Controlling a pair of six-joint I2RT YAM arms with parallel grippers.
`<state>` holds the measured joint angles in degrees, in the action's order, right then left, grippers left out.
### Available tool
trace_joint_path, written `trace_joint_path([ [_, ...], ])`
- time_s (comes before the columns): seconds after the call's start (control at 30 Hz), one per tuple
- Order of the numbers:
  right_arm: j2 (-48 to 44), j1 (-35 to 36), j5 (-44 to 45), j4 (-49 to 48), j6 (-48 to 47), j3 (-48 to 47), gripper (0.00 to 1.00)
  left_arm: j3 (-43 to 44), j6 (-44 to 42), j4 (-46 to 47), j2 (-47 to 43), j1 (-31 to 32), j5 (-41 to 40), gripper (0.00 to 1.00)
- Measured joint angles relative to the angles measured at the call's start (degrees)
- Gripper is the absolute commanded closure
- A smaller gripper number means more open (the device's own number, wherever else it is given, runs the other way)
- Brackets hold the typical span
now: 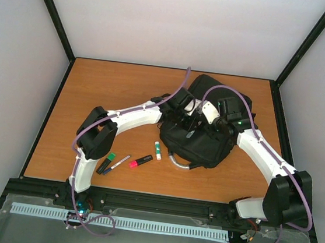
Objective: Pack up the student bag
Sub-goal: Place the stationery in the student bag.
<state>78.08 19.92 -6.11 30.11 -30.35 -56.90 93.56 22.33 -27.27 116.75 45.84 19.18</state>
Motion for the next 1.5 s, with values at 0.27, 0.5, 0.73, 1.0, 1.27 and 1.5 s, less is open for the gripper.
trace_joint_path([
  [0.27, 0.2, 0.0, -0.6, 0.1, 0.1, 0.0, 0.97, -6.0, -0.4, -0.9, -5.6, 0.0, -2.5, 0.52],
  [0.5, 0.3, 0.0, -0.6, 0.1, 0.2, 0.0, 0.97, -12.2, -0.7, -1.3, -17.6, -0.1, -4.7, 0.52],
  [0.73, 0.7, 0.0, -0.7, 0.1, 0.2, 0.0, 0.97, -20.3, -1.5, -0.2, -20.0, -0.1, -7.4, 0.83],
  [1.0, 0.8, 0.0, -1.0, 0.1, 0.6, 0.1, 0.97, -23.0, -0.8, 4.2, -16.3, -0.1, -4.4, 0.92],
  [1.27, 0.8, 0.0, -1.2, 0.1, 0.8, 0.1, 0.97, -15.8, -0.6, 6.7, -7.3, -0.2, -4.4, 0.92],
  [1.5, 0.9, 0.0, -1.0, 0.1, 0.8, 0.1, 0.97, -6.5, -0.2, 8.8, -1.5, -0.6, -7.0, 0.94],
])
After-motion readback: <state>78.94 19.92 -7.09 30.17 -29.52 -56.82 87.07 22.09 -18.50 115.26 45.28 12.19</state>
